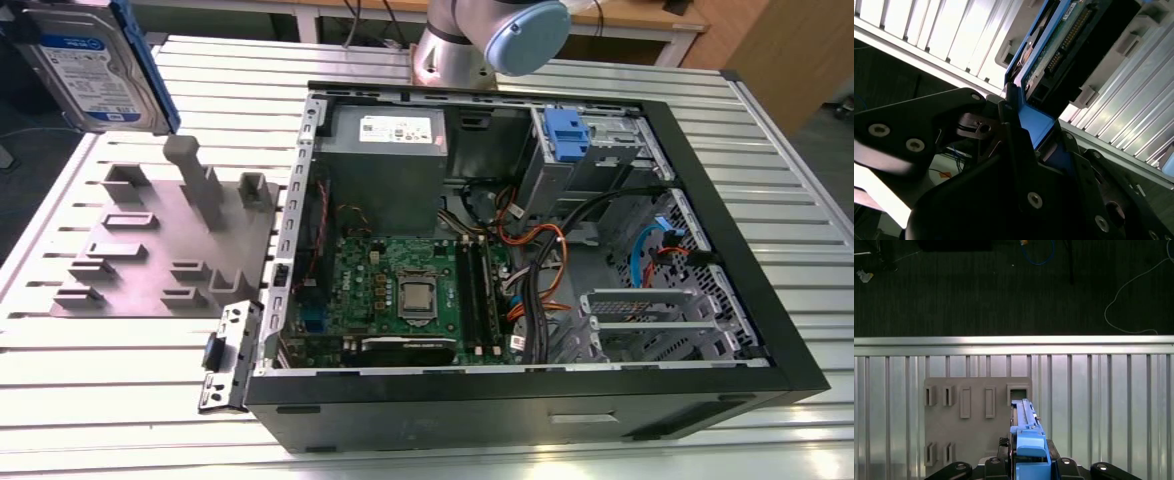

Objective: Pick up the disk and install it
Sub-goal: 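Pick up the disk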

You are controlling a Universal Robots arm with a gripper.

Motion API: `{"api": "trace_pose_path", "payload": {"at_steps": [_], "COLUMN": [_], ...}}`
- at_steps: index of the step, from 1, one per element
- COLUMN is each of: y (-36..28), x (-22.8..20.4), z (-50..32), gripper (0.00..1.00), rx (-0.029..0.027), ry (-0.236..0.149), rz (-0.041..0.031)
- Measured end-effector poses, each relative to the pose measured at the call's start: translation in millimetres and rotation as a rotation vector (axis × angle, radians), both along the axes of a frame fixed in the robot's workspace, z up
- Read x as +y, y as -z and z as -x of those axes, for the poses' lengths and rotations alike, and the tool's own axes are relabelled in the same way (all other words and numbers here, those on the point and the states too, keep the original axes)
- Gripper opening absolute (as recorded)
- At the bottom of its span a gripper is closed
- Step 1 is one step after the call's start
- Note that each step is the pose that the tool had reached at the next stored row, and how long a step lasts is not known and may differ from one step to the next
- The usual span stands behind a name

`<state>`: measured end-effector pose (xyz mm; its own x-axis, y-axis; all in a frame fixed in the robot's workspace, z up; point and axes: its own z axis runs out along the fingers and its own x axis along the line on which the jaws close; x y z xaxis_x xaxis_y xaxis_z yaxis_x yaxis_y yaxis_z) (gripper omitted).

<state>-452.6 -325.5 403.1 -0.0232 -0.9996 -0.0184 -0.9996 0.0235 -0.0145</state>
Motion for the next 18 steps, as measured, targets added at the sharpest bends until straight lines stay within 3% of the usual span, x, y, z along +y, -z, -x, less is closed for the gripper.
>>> {"api": "trace_pose_path", "payload": {"at_steps": [18], "y": [-6.9], "x": [0.0], "z": [0.0], "gripper": [0.36], "rx": [-0.0004], "ry": [0.0], "rz": [-0.0002]}}
